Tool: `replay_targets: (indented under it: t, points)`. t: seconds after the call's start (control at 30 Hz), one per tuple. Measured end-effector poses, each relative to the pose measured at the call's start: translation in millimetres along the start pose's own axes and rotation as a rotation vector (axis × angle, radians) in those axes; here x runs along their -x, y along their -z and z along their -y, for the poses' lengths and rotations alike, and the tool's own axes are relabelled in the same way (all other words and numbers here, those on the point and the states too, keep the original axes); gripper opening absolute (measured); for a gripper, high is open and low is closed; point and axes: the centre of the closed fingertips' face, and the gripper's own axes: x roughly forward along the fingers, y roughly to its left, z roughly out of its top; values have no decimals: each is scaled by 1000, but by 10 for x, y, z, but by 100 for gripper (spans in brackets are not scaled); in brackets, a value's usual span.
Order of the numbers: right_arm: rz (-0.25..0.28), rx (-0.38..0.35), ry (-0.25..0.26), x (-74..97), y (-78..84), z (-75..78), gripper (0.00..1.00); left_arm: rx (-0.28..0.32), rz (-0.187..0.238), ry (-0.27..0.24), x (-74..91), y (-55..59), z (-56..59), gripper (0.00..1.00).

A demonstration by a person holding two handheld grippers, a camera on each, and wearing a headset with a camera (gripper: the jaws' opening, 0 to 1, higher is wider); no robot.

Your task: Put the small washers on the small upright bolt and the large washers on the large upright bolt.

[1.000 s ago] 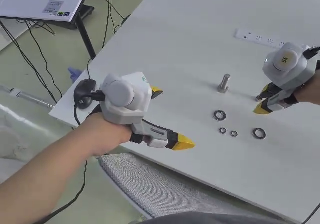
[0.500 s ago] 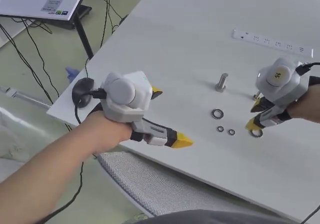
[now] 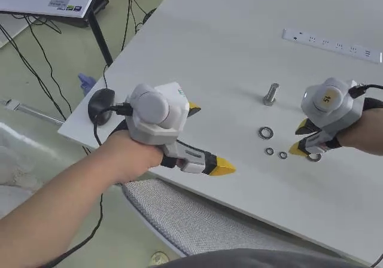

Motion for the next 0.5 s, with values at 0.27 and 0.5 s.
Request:
replay_targets:
  t: [0.27, 0.5]
  points:
    - [-35, -9, -26, -214, 85, -91, 31, -6, -9, 10, -15, 32, -24, 89]
    - [-39, -12, -28, -316, 93, -90, 31, -17, -35, 38, -42, 80, 25, 87]
